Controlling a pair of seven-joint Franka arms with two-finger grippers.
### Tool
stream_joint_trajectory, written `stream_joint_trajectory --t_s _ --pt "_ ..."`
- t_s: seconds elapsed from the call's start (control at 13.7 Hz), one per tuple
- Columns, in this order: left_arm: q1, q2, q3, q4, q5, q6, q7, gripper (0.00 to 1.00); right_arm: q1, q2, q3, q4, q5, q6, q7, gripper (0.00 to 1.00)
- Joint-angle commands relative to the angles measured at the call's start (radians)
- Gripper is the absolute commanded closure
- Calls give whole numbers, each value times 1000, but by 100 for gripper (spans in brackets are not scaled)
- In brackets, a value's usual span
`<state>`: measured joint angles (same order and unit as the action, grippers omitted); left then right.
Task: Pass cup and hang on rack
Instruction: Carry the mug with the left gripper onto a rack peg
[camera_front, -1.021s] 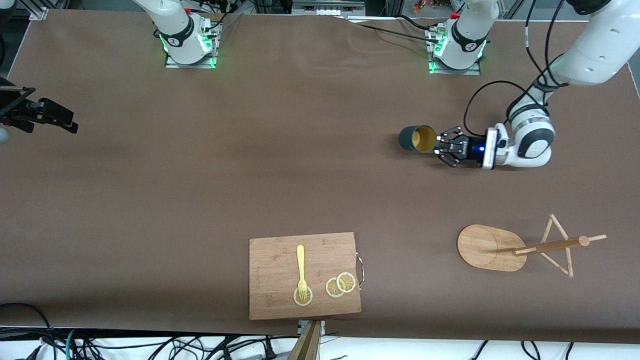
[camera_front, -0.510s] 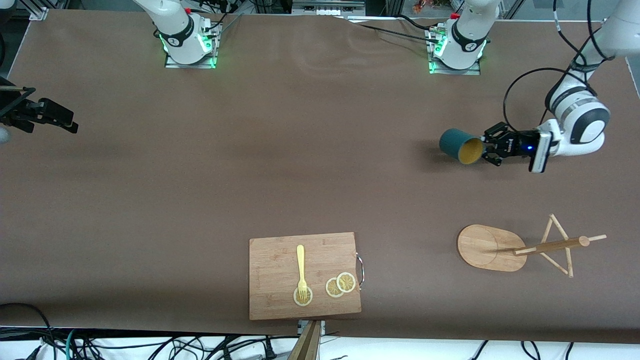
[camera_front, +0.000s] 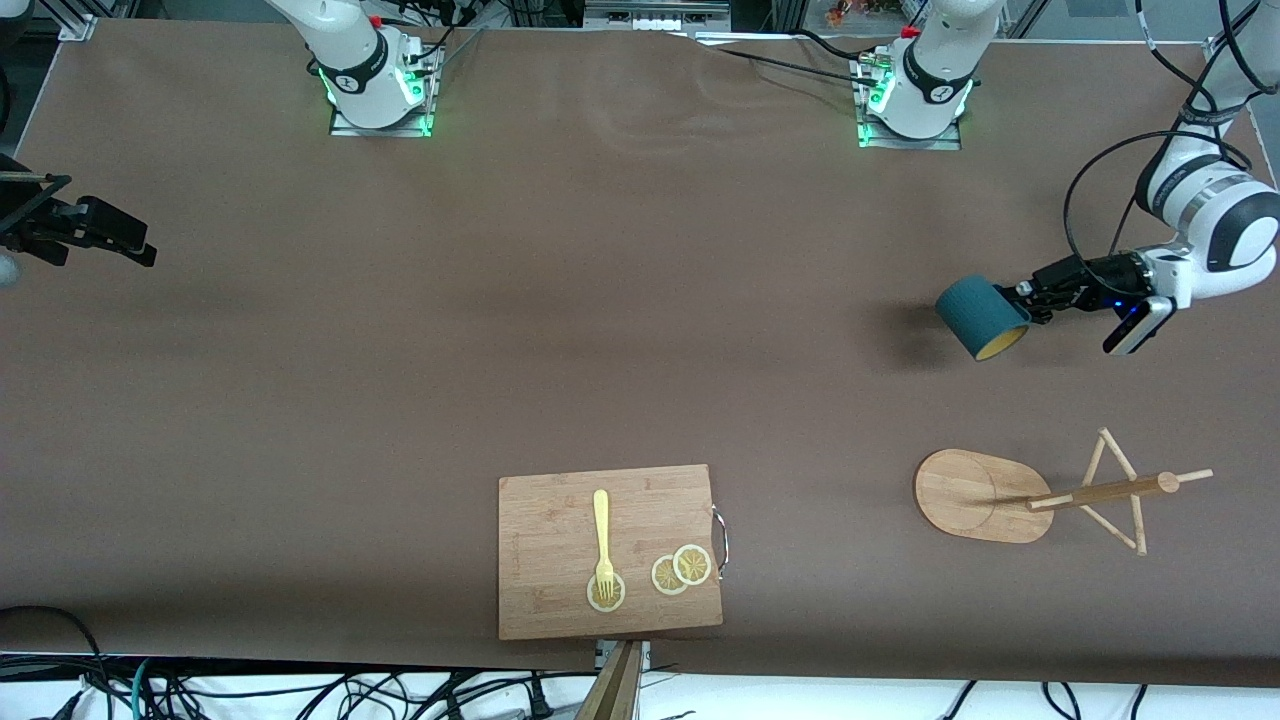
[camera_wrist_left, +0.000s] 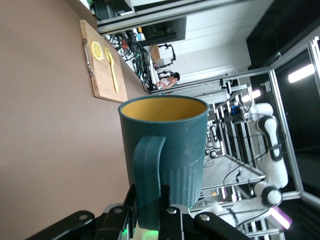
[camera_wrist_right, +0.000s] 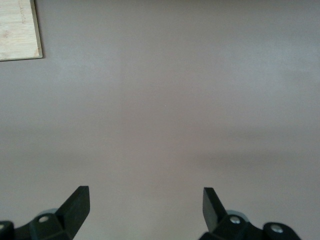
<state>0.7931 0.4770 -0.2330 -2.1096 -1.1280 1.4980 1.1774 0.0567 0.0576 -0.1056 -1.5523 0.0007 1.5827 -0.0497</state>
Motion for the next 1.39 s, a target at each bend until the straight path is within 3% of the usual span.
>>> stream_joint_trajectory --t_s 0.0,0.29,0.58,0.8,1.31 --pt "17 -17 -8 107 7 -73 -262 100 -12 5 10 20 -7 -13 4 0" --pt "15 -1 -8 244 7 -111 -539 100 -12 5 10 20 -7 -12 2 0" --pt "5 87 -8 416 5 -111 -758 100 -12 5 10 20 -7 -13 4 0" --pt "-11 176 -11 509 5 -110 -791 100 -12 5 10 20 -7 -13 2 0" --pt "-57 281 -9 654 2 -58 -881 100 -12 5 10 20 -7 -13 4 0"
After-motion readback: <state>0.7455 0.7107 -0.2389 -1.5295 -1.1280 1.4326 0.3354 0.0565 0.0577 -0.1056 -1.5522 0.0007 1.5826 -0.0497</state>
